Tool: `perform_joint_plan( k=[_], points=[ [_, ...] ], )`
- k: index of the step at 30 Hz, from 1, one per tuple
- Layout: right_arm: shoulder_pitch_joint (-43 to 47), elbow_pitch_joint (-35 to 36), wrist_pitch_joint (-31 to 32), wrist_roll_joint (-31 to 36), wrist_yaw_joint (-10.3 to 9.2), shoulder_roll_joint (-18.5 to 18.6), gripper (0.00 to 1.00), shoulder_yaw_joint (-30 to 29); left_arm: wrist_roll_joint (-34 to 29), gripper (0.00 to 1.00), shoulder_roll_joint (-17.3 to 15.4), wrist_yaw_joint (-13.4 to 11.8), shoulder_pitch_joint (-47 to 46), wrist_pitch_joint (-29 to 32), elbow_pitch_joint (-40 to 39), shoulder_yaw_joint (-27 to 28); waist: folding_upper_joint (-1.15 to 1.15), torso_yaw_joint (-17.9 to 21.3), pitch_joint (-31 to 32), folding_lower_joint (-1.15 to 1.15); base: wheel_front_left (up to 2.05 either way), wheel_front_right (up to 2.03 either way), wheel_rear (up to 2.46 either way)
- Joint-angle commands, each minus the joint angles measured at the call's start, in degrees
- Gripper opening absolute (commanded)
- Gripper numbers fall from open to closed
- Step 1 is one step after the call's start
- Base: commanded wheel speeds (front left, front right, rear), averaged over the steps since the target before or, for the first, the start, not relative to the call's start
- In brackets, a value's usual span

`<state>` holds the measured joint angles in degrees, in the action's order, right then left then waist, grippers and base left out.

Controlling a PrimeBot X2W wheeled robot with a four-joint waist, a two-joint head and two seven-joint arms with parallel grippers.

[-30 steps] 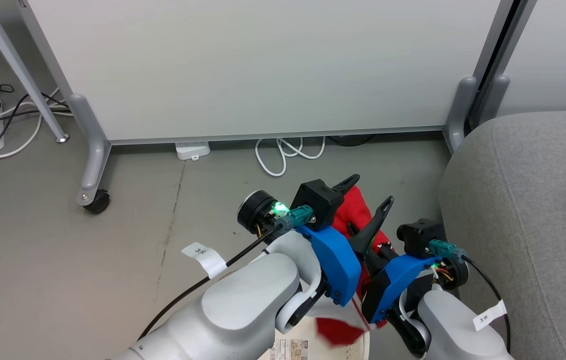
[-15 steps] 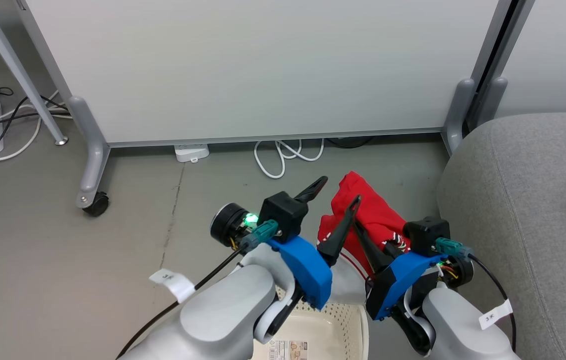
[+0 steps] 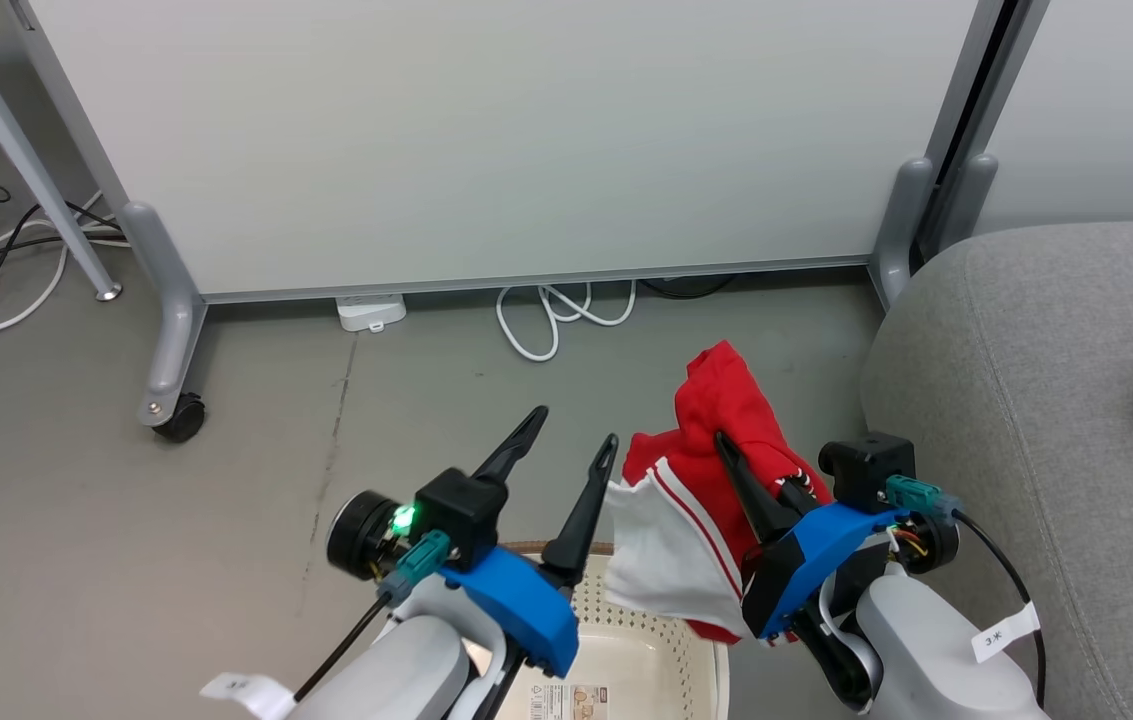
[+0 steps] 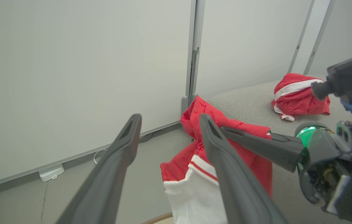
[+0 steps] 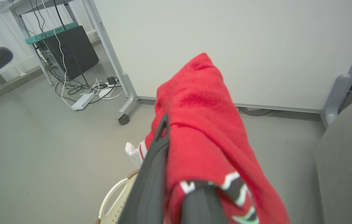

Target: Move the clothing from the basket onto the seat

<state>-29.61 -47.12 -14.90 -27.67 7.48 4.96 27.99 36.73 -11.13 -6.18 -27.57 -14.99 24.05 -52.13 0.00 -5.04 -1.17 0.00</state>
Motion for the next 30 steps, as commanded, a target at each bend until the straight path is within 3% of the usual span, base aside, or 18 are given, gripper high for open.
perform_joint_plan(
  k=[1, 12, 21, 30],
  points=[
    [1.0, 0.4, -0.4, 0.3, 0.03, 0.3, 0.00, -0.2, -1.2, 1.00, -0.4, 0.0, 1.5, -0.3, -0.5, 1.5, 0.00, 0.3, 0.0, 0.00, 0.00, 0.00, 0.00],
    [1.7, 1.5, -0.4, 1.1, 0.03, 0.3, 0.00, -0.5, -5.9, 1.00, 1.3, 2.4, 8.7, -0.3, 0.8, 10.3, 0.00, 1.4, -0.3, 0.00, 0.00, 0.00, 0.00],
    [2.0, 1.8, -0.4, 1.4, 0.03, 0.2, 0.00, -0.9, -9.7, 1.00, 3.1, 4.6, 10.0, -0.3, 2.1, 14.2, 0.00, 1.9, -0.2, 0.00, 0.00, 0.00, 0.00],
    [2.2, 2.3, -0.4, 1.3, 0.03, 0.3, 0.00, -1.2, -12.6, 1.00, 4.7, 6.8, 10.3, -0.3, 2.5, 16.2, 0.00, 4.9, -0.3, 0.00, 0.00, 0.00, 0.00]
  ],
)
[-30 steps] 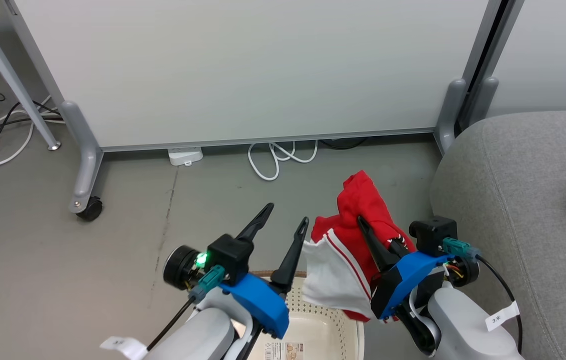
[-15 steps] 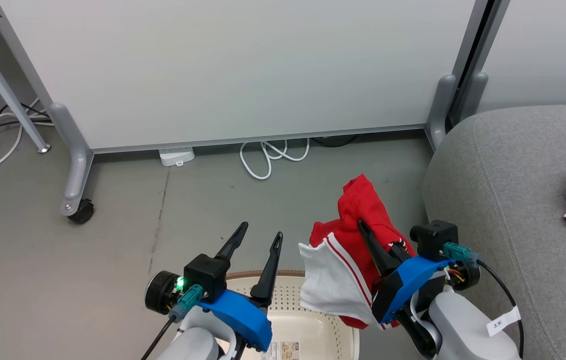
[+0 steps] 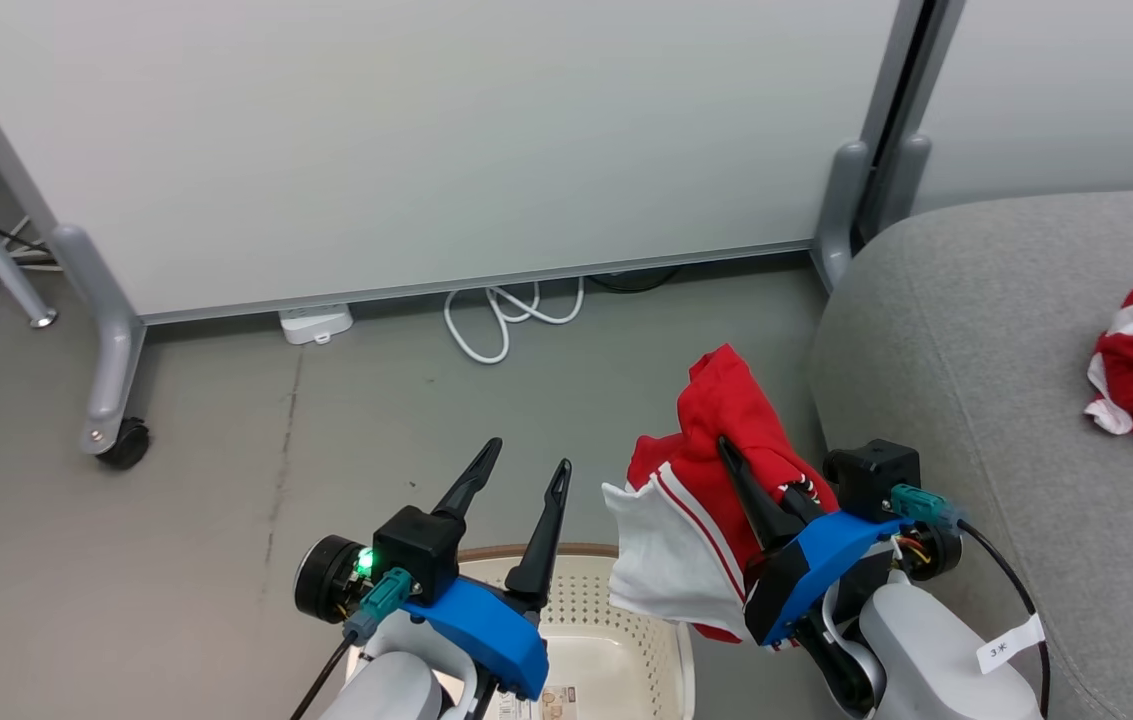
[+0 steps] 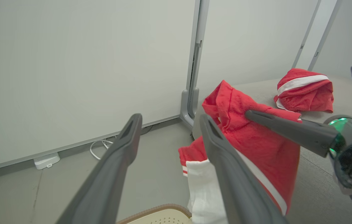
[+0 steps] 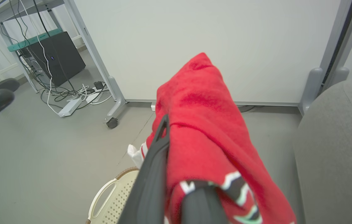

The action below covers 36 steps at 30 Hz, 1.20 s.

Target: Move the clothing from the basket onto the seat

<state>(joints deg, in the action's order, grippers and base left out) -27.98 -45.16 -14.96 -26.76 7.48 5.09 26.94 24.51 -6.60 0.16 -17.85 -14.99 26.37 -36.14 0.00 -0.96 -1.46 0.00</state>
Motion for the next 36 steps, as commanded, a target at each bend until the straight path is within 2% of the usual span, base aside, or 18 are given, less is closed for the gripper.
perform_joint_plan(
  k=[1, 10, 14, 36],
  points=[
    [0.6, 0.3, -0.3, 0.4, 0.03, 0.1, 0.00, -0.2, -0.6, 1.00, 0.3, 0.6, 0.6, -0.3, 0.3, 0.4, 0.00, 1.4, 0.0, 0.00, 0.00, 0.00, 0.00],
    [0.8, 0.5, -0.2, 0.5, 0.03, 0.0, 0.00, -0.2, -2.4, 1.00, 1.1, 1.8, 0.4, -0.3, 0.9, 1.6, 0.00, 6.8, -0.5, 0.00, 0.00, 0.00, 0.00],
    [0.6, 0.7, -0.2, 0.6, 0.03, 0.0, 0.00, -0.4, -3.1, 1.00, 1.6, 2.3, 0.0, -0.3, 1.4, 2.2, 0.00, 10.5, -1.0, 0.00, 0.00, 0.00, 0.00],
    [0.4, 1.6, -0.3, 1.3, 0.03, -0.3, 0.00, -1.2, -5.4, 1.00, 2.7, 3.9, -1.2, -0.3, 2.2, 4.3, 0.00, 23.5, -2.8, 0.00, 0.00, 0.00, 0.00]
  ],
)
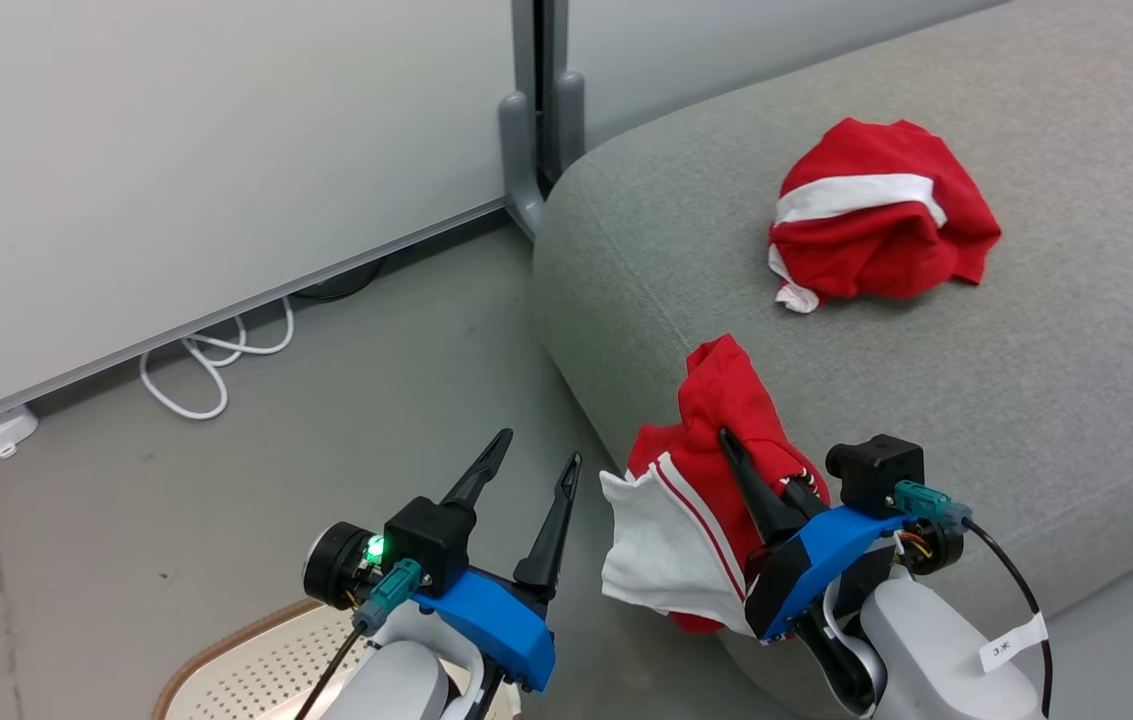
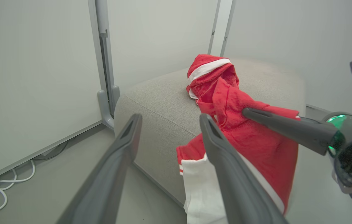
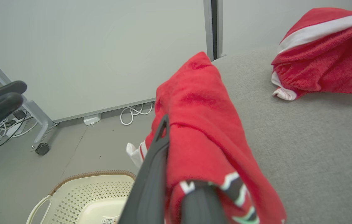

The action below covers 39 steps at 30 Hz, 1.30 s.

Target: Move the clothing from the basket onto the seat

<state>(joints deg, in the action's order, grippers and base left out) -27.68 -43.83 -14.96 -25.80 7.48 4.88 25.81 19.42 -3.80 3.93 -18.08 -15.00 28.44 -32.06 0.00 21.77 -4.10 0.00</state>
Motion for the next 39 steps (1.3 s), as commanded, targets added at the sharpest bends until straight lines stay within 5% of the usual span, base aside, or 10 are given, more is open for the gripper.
perform_joint_plan(
  k=[1, 16, 39],
  points=[
    [0.2, 0.3, -0.3, 0.4, 0.03, 0.0, 0.00, -0.1, -0.4, 1.00, -0.1, 0.2, -1.0, -0.3, 0.2, 0.2, 0.00, 1.2, -0.1, 0.00, 0.00, 0.00, 0.00],
    [0.8, 0.9, -0.3, 0.2, 0.03, -0.3, 0.00, -0.2, -1.3, 1.00, 0.3, 0.9, -1.2, -0.3, 0.9, 0.6, 0.00, 5.6, -0.4, 0.00, 0.00, 0.00, 0.00],
    [-3.6, 2.8, -0.3, -0.2, 0.03, -0.2, 0.00, -4.1, -2.5, 1.00, -0.3, 1.5, -1.8, -0.3, 0.3, 1.2, 0.00, 4.7, -3.5, 0.00, 0.00, 0.00, 0.00]
  ],
)
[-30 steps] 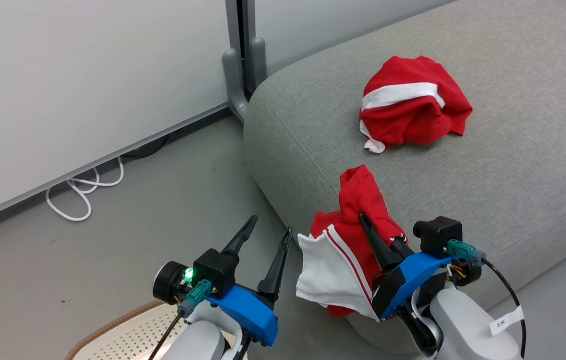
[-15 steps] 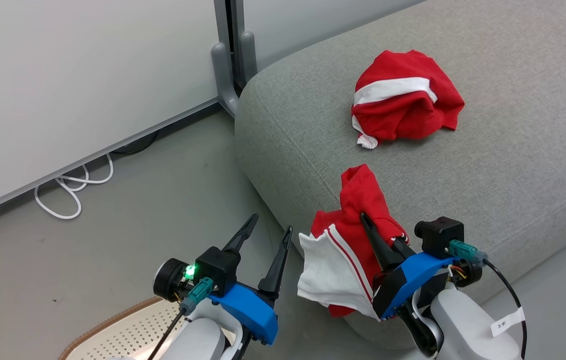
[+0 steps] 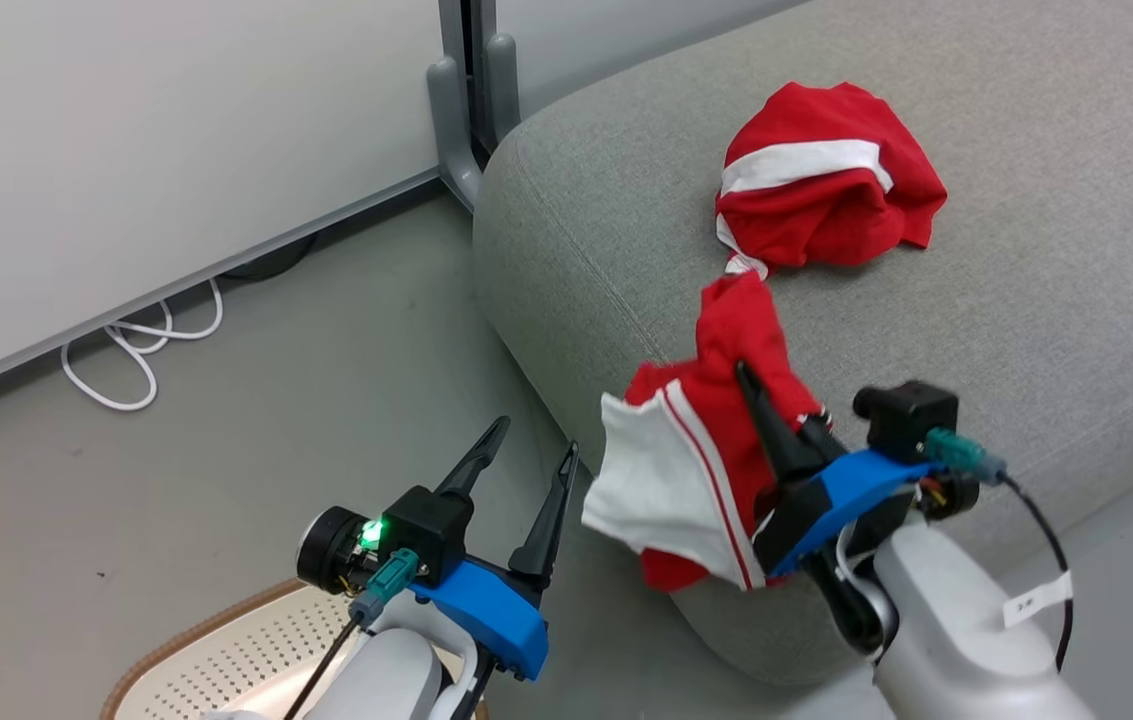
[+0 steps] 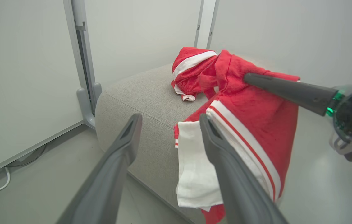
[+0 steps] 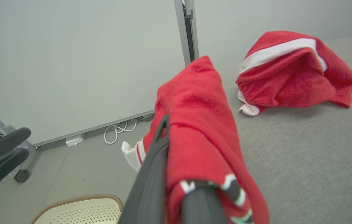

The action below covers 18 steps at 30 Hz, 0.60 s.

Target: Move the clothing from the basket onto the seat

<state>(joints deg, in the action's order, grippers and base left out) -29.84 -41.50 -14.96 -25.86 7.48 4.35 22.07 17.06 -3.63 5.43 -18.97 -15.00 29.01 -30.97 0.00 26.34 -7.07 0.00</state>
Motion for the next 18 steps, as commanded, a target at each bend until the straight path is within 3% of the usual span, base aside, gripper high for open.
perform_joint_plan(
  k=[1, 12, 18],
  points=[
    [-2.3, 0.7, -0.3, -0.2, 0.03, 0.5, 0.00, -1.0, -0.3, 1.00, -0.7, 0.1, -0.9, -0.3, -0.5, 0.1, 0.00, 0.3, -1.0, 0.00, 0.00, 0.00, 0.00],
    [-12.1, 5.0, 1.1, 1.7, 0.03, 4.1, 0.00, -7.0, -1.9, 1.00, -3.9, 0.6, -3.7, 0.6, -5.7, -1.2, 0.00, -0.2, -9.5, 0.00, 0.00, 0.00, 0.00],
    [-19.5, 9.1, 3.4, 2.0, 0.03, 6.4, 0.00, -12.2, -3.2, 1.00, -6.7, 0.2, -5.7, 3.0, -12.6, -1.3, 0.00, 0.0, -16.5, 0.00, 0.00, 0.00, 0.00]
  ],
)
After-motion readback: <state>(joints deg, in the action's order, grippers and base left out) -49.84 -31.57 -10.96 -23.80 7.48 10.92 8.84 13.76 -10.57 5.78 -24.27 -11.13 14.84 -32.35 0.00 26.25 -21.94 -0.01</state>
